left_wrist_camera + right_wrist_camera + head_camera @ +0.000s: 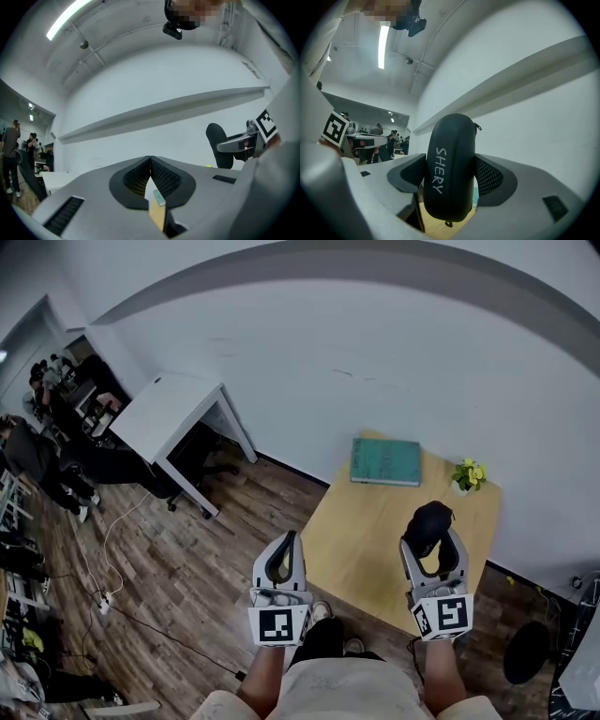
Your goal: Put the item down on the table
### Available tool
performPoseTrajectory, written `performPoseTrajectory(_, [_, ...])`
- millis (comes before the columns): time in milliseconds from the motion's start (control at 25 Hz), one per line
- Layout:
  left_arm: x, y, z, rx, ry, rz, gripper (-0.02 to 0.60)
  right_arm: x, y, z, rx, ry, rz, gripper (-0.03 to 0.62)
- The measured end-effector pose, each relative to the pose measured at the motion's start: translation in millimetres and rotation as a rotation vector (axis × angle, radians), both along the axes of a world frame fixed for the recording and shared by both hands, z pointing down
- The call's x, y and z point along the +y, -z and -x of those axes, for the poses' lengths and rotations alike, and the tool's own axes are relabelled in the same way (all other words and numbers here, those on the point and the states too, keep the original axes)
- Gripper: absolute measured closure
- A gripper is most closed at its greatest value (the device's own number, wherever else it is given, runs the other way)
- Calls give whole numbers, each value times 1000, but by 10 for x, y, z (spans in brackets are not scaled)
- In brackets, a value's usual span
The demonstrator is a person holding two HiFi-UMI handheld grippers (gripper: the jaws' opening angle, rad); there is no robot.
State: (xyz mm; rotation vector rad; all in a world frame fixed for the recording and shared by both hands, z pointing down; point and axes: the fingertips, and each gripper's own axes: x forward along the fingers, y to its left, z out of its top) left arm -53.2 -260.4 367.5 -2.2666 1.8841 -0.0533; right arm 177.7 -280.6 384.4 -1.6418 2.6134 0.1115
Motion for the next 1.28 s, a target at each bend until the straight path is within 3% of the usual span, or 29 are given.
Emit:
performPoseTrajectory(800, [-774, -180, 555, 35, -13, 26, 574, -770, -40, 650, 52, 14, 25, 260])
performPoseTrajectory(1280, [-991, -508, 805, 28, -7, 79, 574, -1084, -483, 1067, 102, 57, 142, 260])
